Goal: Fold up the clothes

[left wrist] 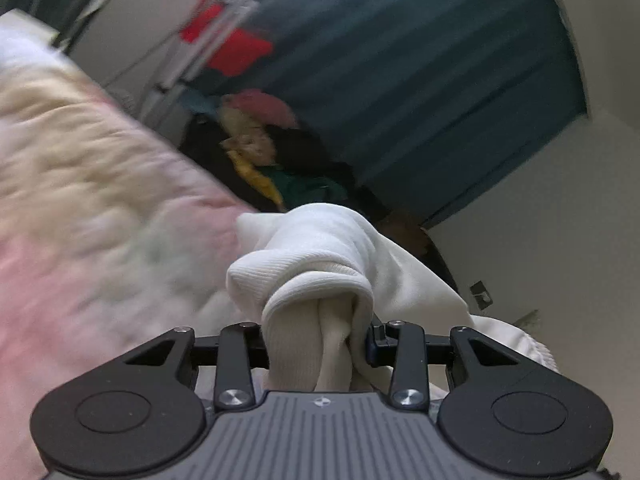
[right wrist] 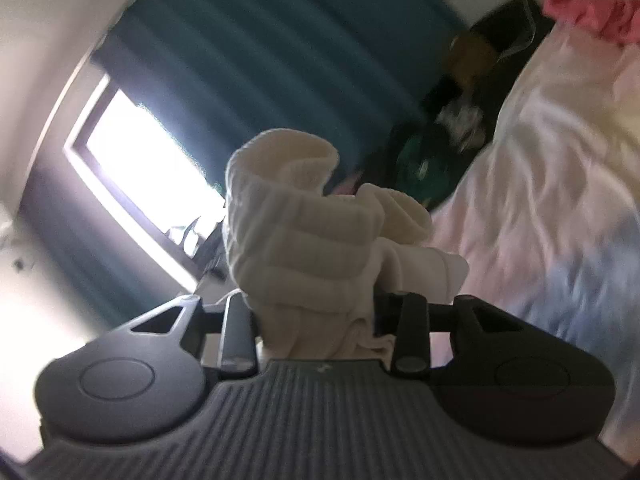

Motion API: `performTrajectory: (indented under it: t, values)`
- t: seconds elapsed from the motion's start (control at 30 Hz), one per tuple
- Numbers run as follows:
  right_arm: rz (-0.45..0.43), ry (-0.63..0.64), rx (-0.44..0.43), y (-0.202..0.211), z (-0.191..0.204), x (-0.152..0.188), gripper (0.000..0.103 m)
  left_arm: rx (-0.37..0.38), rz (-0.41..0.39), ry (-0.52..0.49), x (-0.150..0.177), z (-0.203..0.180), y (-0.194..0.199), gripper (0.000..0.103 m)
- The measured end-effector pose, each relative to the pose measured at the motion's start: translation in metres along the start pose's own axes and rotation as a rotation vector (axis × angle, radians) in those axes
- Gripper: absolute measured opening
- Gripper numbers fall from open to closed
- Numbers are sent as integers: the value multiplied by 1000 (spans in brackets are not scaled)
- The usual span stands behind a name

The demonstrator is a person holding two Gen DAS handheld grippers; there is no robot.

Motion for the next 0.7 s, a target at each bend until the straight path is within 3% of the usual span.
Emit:
performTrajectory:
  t: [0.13, 0.3, 0.43, 0.6, 0.7]
  values:
    - [-26, -4, 111, -42, -54, -14, 40, -40, 52, -61, 6, -18, -88, 39]
    - [21, -75, 204, -65, -136, 16, 40, -93, 154, -214, 48, -10, -155, 41]
    - [88, -98, 222, -58, -170, 51, 42, -97, 203, -320, 66, 5, -154, 43]
    - [152, -214, 278, -45, -178, 80, 47, -134, 225, -404, 86, 28, -136, 48]
    - [172, -196, 304, -40, -175, 91, 50, -162, 214, -421, 96, 42, -122, 54]
Point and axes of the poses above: each gripper's, at about its wrist camera, not at the fingertips, and y roughly against the way its jaws point, z to its left, x to its underside, the point moved 3 cm from there along -y, roughly the way its jaws point, and after that the axes turned 2 degrees about -y, right-handed, at the moved point
